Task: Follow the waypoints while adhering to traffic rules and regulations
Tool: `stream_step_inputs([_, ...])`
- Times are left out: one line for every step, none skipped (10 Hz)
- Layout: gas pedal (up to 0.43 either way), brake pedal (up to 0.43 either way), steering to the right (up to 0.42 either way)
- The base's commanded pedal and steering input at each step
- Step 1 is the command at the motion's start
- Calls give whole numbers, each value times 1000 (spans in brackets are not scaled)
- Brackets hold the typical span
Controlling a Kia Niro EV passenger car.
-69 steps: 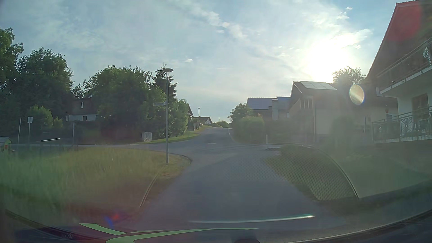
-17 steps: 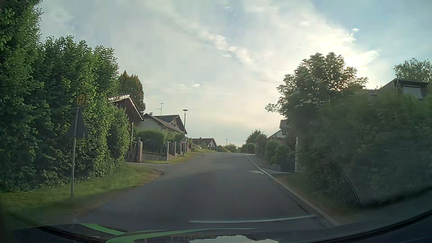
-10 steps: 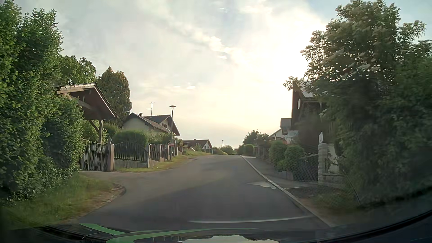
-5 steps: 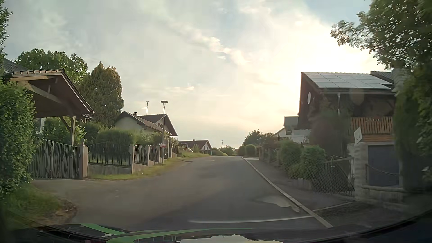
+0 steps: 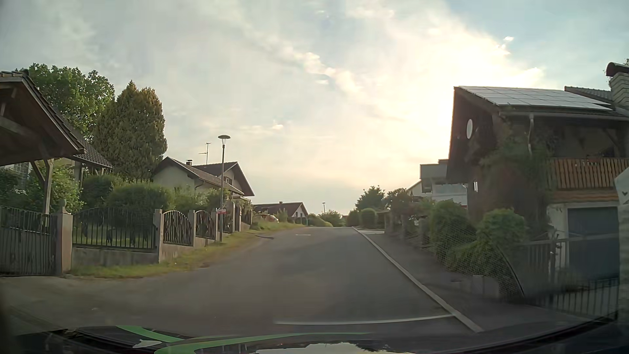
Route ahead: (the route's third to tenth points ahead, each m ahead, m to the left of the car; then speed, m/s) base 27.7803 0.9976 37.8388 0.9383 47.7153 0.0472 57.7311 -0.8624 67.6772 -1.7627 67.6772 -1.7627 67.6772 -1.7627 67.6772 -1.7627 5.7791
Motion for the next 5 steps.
stream_step_inputs([220,0,-3])
stream_step_inputs([220,0,-2])
stream_step_inputs([220,0,-3])
stream_step_inputs([209,0,-3])
stream_step_inputs([177,0,-3])
